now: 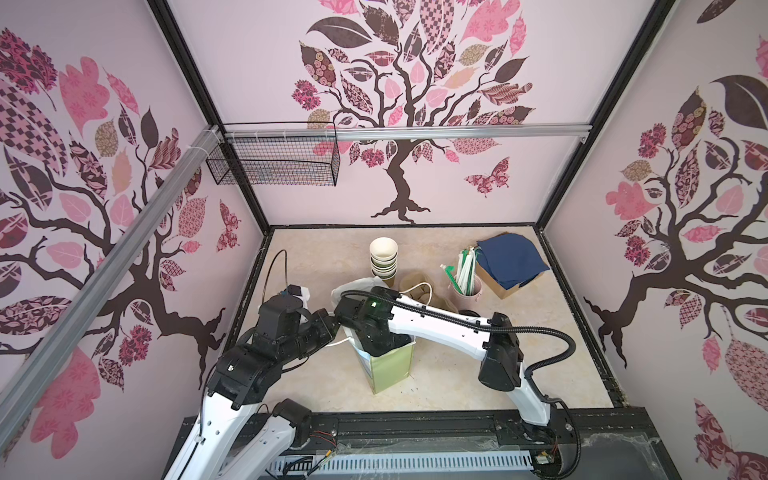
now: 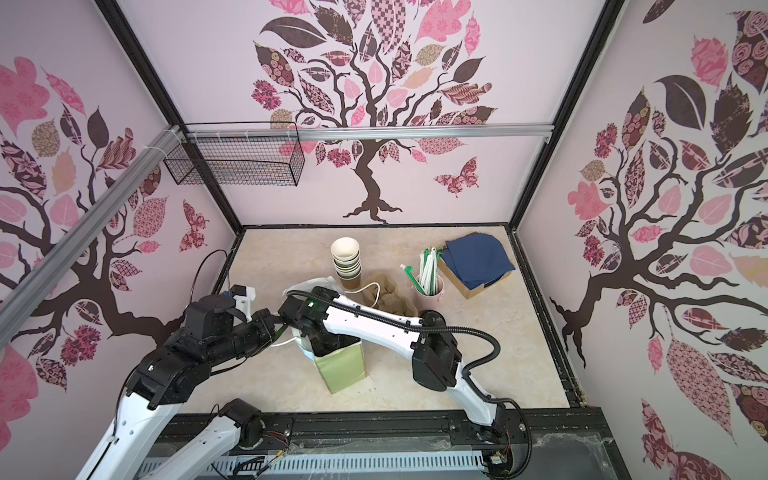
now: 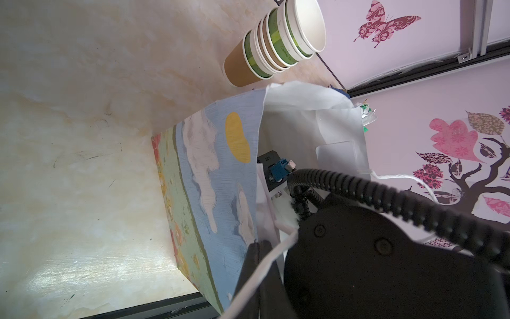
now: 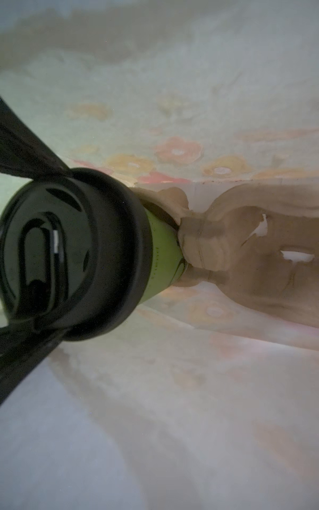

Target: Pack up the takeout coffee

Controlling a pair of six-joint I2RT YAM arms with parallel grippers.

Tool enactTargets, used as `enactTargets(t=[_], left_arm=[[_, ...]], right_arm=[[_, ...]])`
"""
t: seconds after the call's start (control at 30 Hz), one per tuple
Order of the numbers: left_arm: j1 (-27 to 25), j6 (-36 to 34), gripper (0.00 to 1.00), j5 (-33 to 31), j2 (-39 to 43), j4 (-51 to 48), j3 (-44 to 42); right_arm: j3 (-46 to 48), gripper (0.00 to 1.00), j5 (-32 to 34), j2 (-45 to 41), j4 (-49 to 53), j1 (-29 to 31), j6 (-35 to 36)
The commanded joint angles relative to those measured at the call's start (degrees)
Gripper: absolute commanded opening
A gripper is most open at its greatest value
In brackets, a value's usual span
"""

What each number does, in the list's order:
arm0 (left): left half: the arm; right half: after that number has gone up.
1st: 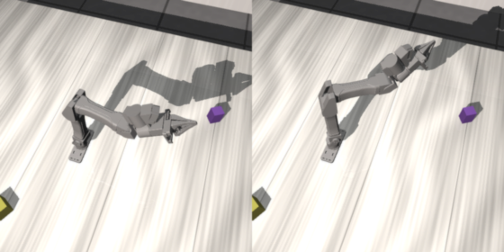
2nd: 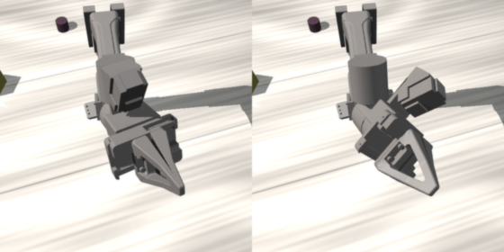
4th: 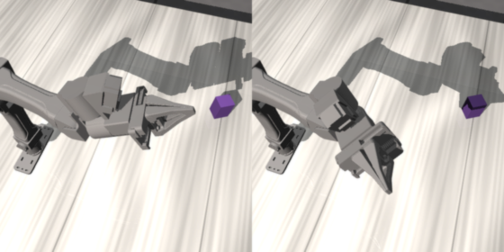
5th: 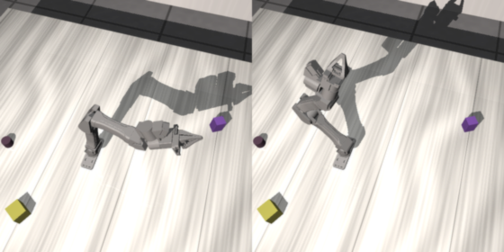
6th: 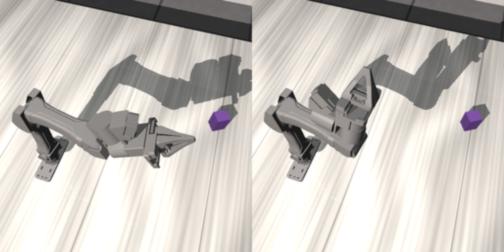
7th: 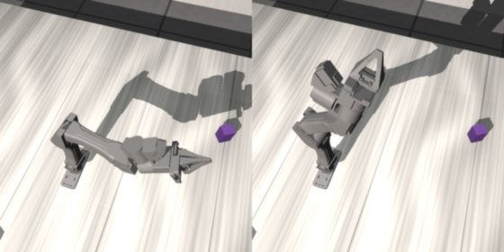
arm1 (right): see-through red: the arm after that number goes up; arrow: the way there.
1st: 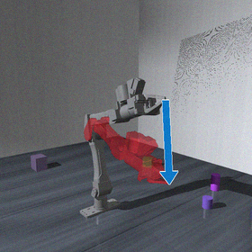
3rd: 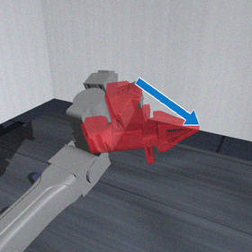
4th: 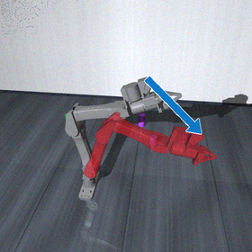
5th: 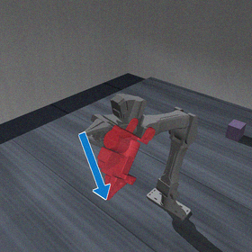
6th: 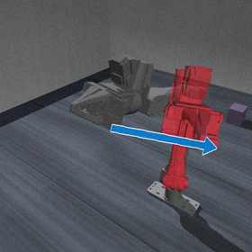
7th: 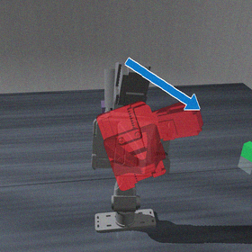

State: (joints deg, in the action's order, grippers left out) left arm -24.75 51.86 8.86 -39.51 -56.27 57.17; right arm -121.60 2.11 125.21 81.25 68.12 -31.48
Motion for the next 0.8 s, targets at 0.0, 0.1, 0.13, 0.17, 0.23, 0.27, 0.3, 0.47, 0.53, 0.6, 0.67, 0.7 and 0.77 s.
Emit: enactTargets(t=[0.0, 0.1, 0.13, 0.17, 0.23, 0.27, 0.3, 0.47, 0.53, 0.6, 0.67, 0.7, 0.77], left_arm=[[-0.12, -1.05, 0.0, -0.07, 0.35, -1.22, 0.66], [-0.12, -1.05, 0.0, -0.07, 0.42, -1.37, 0.66], [-0.12, -1.05, 0.0, -0.07, 0.44, -1.44, 0.64], [-0.12, -1.05, 0.0, -0.07, 0.47, -1.51, 0.6], [-0.12, -1.14, 0.0, -0.14, 0.74, -1.39, 0.51], [-0.12, -1.15, 0.0, -0.16, 0.84, -1.49, 0.4], [-0.12, -1.23, 0.0, -0.16, 1.05, -1.56, 0.35], [-0.12, -1.23, 0.0, -0.16, 1.32, -1.89, 0.23], [-0.12, -1.23, 0.0, -0.12, 1.36, -2.01, 0.31], [-0.12, -1.24, 0.0, -0.16, 1.37, -2.1, 0.3], [-0.12, -1.36, 0.0, -0.16, 1.36, -2.17, 0.31], [-0.12, -1.41, 0.0, -0.16, 1.45, -2.26, 0.31], [-0.13, -1.41, 0.0, -0.18, 1.53, -2.35, 0.26]], right_arm=[[-1.05, 0.8, -2.74, 3.39, -1.36, 0.53, -0.64], [-1.78, 0.83, -2.6, 3.39, -0.62, 0.53, -0.74], [-1.97, 0.84, -2.47, 3.29, -0.4, 0.53, -0.83], [-2.04, 0.84, -2.42, 3.21, -0.26, 0.48, -0.85], [-2.06, 0.86, -2.37, 3.12, -0.11, 0.53, -0.92], [-2.04, 0.86, -2.42, 3.16, 0.0, 0.53, -0.99], [-1.98, 0.86, -2.34, 3.12, 0.14, 0.53, -1.03], [-2.45, 0.88, -2.11, 2.82, 0.4, 0.53, -1.33], [-2.67, 0.88, -1.99, 2.62, 0.53, 0.53, -1.65], [-2.68, 0.87, -1.93, 2.5, 0.73, 0.53, -1.78], [-2.68, 0.86, -1.96, 2.43, 1.09, 0.53, -1.98], [-2.67, 0.86, -1.92, 2.32, 1.18, 0.53, -2.08], [-2.68, 0.84, -1.87, 2.13, 1.19, 0.53, -2.27]])
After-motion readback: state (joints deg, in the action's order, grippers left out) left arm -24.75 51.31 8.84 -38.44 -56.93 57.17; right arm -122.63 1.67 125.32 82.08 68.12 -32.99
